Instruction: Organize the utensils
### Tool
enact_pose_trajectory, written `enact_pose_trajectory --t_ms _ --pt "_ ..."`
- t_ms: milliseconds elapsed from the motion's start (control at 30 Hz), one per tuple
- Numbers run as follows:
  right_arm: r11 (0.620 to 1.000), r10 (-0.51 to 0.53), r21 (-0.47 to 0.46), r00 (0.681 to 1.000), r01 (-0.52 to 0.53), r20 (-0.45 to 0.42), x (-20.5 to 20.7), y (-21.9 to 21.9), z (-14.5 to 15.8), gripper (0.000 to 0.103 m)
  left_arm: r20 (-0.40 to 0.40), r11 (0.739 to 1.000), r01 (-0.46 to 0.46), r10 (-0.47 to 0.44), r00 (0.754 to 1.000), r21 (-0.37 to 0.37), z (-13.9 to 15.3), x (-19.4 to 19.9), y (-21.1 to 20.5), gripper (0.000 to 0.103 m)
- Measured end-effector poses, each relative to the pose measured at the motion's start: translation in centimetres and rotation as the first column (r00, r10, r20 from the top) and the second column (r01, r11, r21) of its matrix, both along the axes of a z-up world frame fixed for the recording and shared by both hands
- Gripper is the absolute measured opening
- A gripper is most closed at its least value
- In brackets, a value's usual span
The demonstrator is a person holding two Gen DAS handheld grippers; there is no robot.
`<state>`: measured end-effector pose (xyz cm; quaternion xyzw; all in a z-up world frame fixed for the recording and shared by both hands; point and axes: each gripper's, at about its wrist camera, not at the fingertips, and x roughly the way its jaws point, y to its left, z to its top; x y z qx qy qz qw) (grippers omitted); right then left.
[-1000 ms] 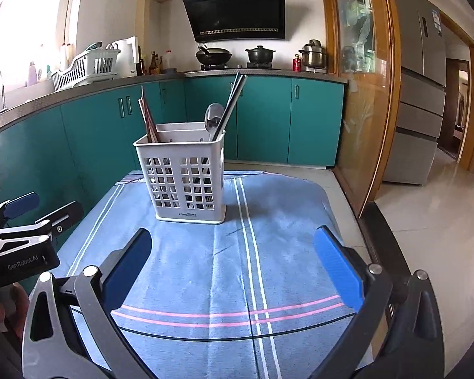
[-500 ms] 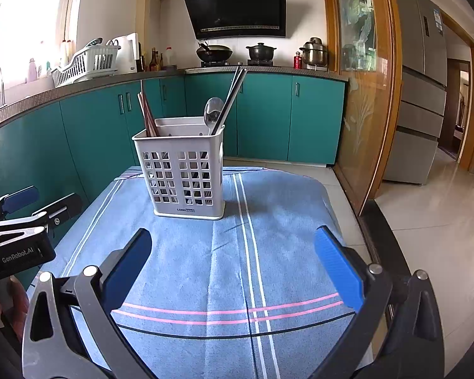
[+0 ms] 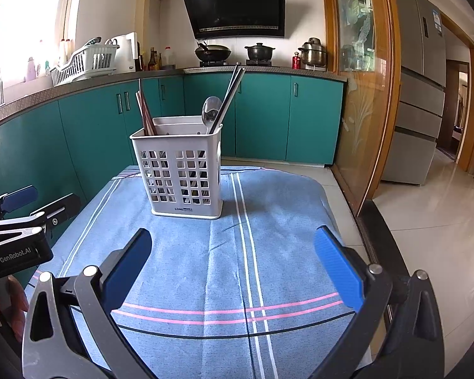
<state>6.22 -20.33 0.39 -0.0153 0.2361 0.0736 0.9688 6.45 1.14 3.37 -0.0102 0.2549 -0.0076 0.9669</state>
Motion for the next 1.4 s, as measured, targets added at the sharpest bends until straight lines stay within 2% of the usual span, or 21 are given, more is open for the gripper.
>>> enact_pose_trajectory --t_ms 1400 --pt "1.000 -0.006 -0.004 1.000 0.006 -0.002 0.17 -0.17 -0.21 0.100 -0.011 1.000 0.000 0.000 1.000 0.000 -0.54 0.35 0.29 0.099"
